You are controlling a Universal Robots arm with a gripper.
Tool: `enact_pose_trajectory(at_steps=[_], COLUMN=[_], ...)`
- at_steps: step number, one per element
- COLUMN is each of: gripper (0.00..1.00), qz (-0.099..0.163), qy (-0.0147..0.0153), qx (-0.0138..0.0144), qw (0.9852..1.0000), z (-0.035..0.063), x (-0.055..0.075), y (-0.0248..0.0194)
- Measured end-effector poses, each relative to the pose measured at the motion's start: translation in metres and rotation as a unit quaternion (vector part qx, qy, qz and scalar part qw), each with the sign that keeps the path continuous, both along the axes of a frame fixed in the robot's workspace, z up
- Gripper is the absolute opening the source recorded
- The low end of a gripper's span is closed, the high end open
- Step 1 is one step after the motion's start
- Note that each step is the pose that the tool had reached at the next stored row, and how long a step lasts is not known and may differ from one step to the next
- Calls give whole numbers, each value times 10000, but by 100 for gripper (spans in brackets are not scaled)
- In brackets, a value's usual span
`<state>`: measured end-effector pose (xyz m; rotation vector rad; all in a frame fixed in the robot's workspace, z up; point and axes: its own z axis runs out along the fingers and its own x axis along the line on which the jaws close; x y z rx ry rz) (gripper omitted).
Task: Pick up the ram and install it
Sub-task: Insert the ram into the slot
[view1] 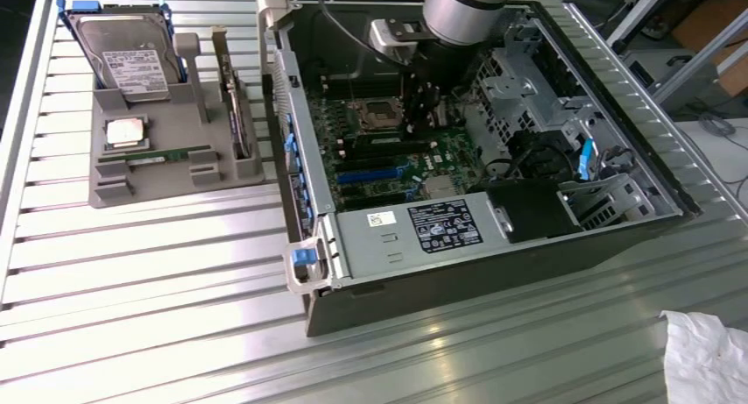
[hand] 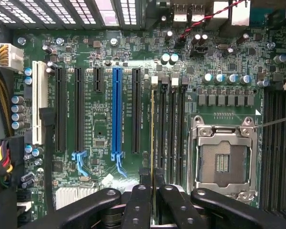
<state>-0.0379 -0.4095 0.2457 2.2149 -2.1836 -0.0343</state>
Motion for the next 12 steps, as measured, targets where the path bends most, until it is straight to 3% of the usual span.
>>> enact_pose_trajectory(at_steps=[3, 4, 5, 6, 9, 12], gripper=[13, 13, 13, 13, 13, 13], qz=[-16, -19, -22, -24, -24, -25], qy=[0, 0, 0, 0, 0, 0], qx=[-22, -56, -66, -66, -74, -107], qw=[10000, 10000, 10000, 10000, 10000, 9999], z=[-18, -29, -34, -41, -49, -65], x=[-24, -26, -26, -27, -27, -36], y=[0, 0, 2, 24, 30, 32])
